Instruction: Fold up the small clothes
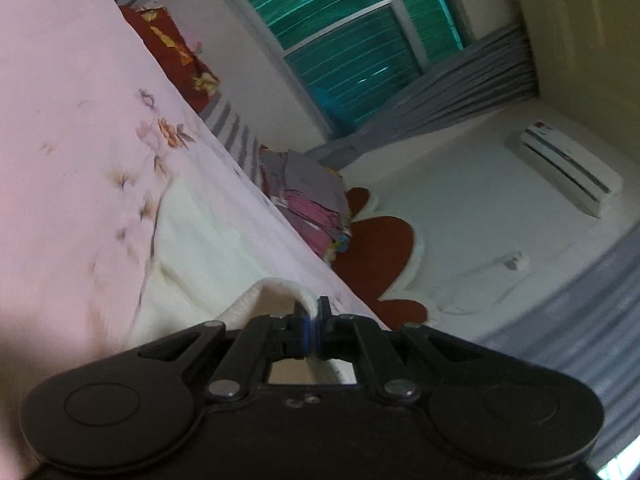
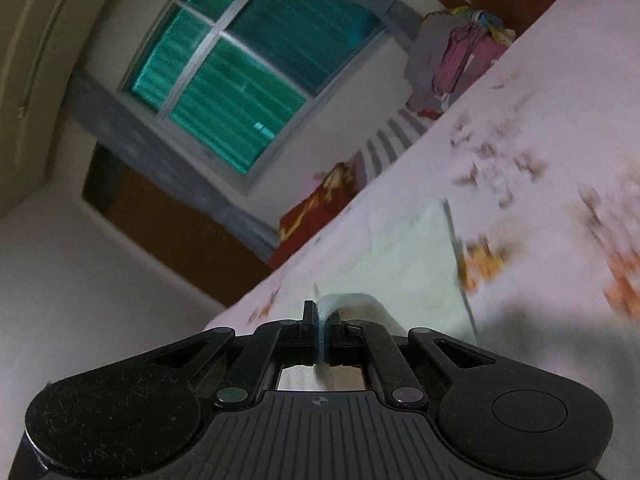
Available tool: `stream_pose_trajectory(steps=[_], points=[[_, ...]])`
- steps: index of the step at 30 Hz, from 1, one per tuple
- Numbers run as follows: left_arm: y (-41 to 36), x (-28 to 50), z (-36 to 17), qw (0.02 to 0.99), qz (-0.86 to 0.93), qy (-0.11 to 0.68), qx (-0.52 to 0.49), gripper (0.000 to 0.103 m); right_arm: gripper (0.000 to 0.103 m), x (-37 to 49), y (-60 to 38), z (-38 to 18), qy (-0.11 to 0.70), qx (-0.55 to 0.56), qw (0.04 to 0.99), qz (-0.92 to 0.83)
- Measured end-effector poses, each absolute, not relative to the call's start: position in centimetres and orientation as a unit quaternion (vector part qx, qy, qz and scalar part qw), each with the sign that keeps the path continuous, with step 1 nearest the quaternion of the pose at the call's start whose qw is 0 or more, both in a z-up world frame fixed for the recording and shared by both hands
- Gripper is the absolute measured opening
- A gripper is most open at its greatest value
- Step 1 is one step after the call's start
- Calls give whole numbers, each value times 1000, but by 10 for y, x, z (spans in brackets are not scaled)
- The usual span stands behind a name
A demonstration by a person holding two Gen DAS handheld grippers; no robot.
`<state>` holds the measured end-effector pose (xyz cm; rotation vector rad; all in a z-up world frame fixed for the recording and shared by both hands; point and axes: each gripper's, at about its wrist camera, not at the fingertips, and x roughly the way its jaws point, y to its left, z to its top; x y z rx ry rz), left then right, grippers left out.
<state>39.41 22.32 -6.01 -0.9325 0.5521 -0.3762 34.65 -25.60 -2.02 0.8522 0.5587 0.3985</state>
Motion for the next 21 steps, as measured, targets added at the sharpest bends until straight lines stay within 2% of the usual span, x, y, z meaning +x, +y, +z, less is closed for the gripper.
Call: stream_pose_trajectory(steps=[4, 10, 12, 13, 15, 16, 17, 18, 19, 21], points=[[229, 462, -93, 826, -154, 306, -448, 3, 2, 424, -248, -37, 306, 401, 851, 147], [240, 526, -144, 801, -132, 355, -464, 3, 2, 501, -254, -103, 370, 442, 811, 102], [242, 536, -147, 799, -134, 350, -470, 16, 2, 515, -254, -117, 388, 442, 803, 94], [244, 540, -148, 799, -133, 345, -474, 31, 2, 518, -255, -120, 390, 443, 801, 94], [247, 553, -152, 796, -135, 335, -487, 46, 6, 522, -258, -123, 382, 457, 797, 99], [248, 558, -153, 795, -134, 330, -491, 60, 11, 525, -260, -123, 376, 462, 798, 96], [248, 561, -152, 797, -135, 324, -491, 69, 39, 528, -262, -124, 367, 464, 801, 92], [249, 566, -151, 801, -132, 319, -488, 69, 69, 529, -264, -124, 355, 466, 806, 85], [250, 568, -148, 804, -132, 316, -486, 69, 72, 528, -265, -121, 340, 462, 816, 74], [253, 567, -139, 817, -139, 306, -468, 69, 72, 527, -267, -114, 330, 445, 830, 60]])
